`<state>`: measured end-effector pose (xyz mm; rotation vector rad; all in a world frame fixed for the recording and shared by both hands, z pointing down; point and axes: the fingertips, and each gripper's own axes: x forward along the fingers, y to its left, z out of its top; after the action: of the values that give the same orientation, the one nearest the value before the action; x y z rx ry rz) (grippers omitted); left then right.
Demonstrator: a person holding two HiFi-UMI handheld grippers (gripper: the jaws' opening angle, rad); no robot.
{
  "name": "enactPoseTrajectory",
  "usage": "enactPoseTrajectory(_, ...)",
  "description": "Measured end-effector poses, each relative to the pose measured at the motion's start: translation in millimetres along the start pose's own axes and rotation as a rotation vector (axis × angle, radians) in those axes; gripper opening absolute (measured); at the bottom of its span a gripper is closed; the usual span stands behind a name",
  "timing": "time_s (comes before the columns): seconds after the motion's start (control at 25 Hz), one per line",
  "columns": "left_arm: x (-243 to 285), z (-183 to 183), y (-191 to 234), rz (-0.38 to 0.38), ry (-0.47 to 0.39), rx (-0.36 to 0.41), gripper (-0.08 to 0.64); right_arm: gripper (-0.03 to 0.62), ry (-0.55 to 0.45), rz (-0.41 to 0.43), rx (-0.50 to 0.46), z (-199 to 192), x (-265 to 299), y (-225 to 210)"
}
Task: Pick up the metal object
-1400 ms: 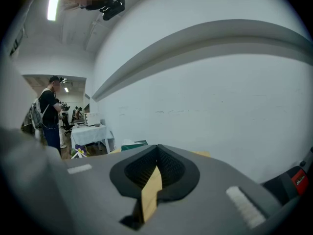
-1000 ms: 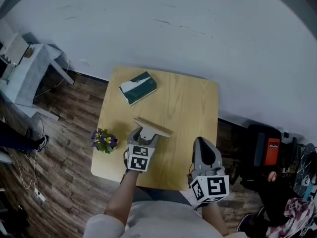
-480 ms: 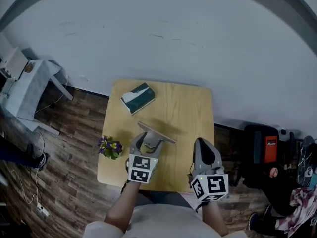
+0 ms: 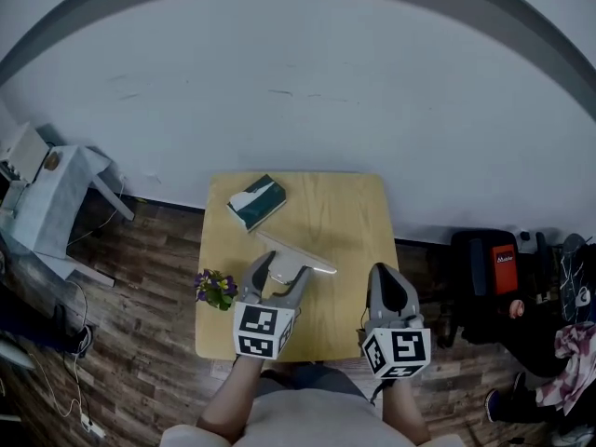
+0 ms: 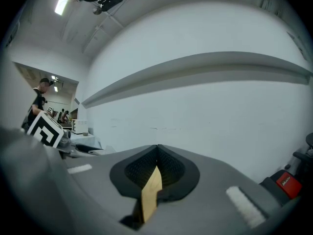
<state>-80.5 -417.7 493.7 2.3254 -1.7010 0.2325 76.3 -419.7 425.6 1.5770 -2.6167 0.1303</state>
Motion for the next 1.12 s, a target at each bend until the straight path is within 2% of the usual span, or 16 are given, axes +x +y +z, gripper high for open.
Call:
enactPoseTrajectory(0.2, -19, 20, -6, -0.038, -0.037, -0.007, 0.305, 0.002, -0.019, -0.037, -0.008, 6, -18, 5)
enactPoseTrajectory(0.52, -45, 60, -18, -0.084, -0.123, 0.035, 0.305, 0.002, -0.055, -0.098, -0.04, 24, -46, 8)
enactPoseTrajectory(0.8, -70, 85, -23, -0.093, -0.197, 0.091, 0.305, 0.002, -0.09, -0.165, -0.061, 37, -71, 7)
enactPoseTrajectory(1.12, -98, 107, -20, -0.103, -0.275, 0.096, 0.305, 0.002, -0.129, -0.217, -0.09, 51, -95, 14)
